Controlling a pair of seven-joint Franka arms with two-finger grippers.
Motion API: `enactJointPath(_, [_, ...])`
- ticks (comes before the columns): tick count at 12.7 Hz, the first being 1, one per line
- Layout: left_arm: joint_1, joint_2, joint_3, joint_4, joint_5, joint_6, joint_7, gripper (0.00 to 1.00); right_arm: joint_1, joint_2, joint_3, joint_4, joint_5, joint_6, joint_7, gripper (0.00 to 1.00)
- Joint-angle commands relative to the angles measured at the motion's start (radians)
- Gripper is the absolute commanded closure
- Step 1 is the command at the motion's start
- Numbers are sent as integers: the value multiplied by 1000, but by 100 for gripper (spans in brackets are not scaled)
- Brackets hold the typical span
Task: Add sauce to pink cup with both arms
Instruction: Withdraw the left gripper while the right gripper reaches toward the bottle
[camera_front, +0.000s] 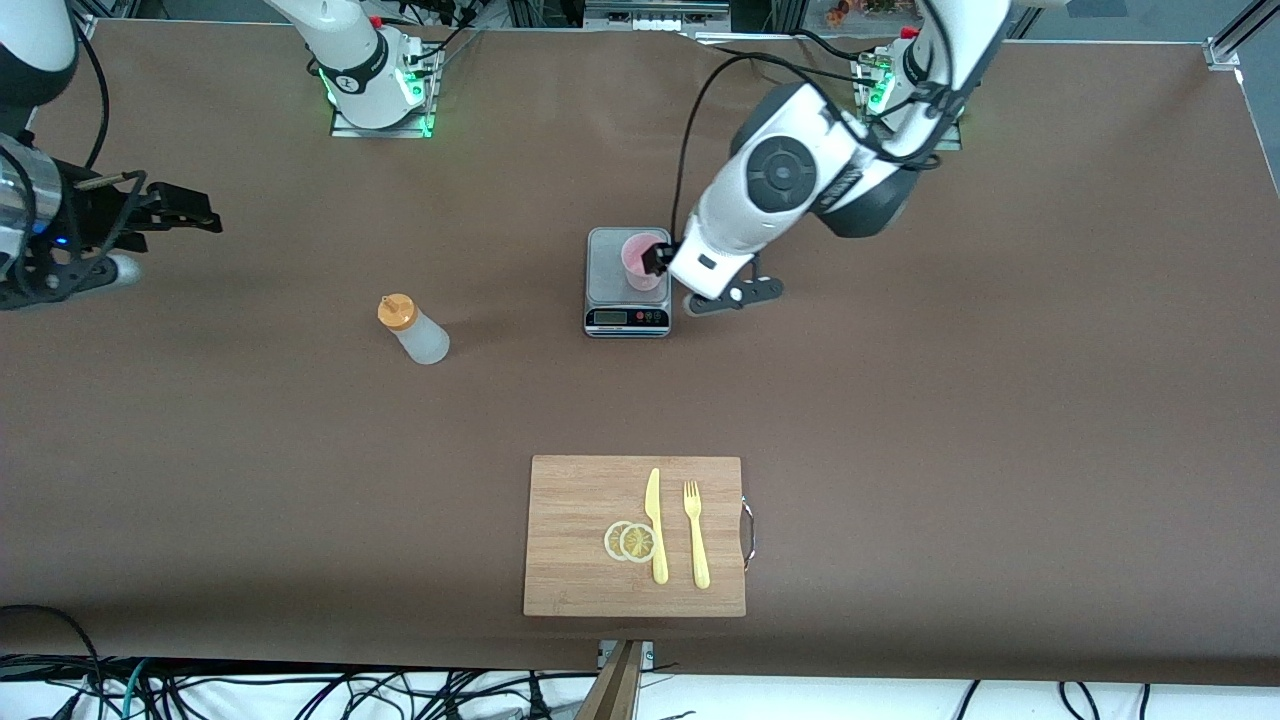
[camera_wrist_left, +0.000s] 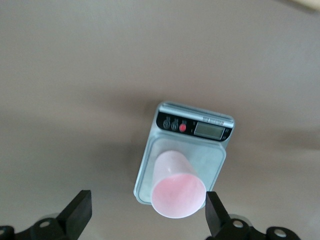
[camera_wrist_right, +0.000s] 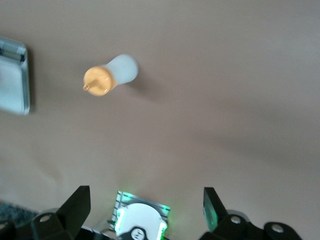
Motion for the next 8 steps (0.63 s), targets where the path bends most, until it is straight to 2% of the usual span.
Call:
enactJointPath(1, [91,-78,13,16,20,-73,151,0,-11,-21,-18,-104,60,77,-250,1])
enactJointPath(3, [160,-100,19,49,96,-131,295,0,-12,-21,-47,-181,132,159,-442,1])
enactJointPath(5, [219,-107,47,103,106,-211,340,0,-12,-16,-80,-253,207,245,-655,1])
enactJointPath(6, [243,-118,73,126,107,-249,392,0,-12,-15,-92,-290,244,282,-742,1])
enactJointPath(8, [261,-146,172,145,106,-294,540,0,-14,-10,-118,-377,342,356,-918,1])
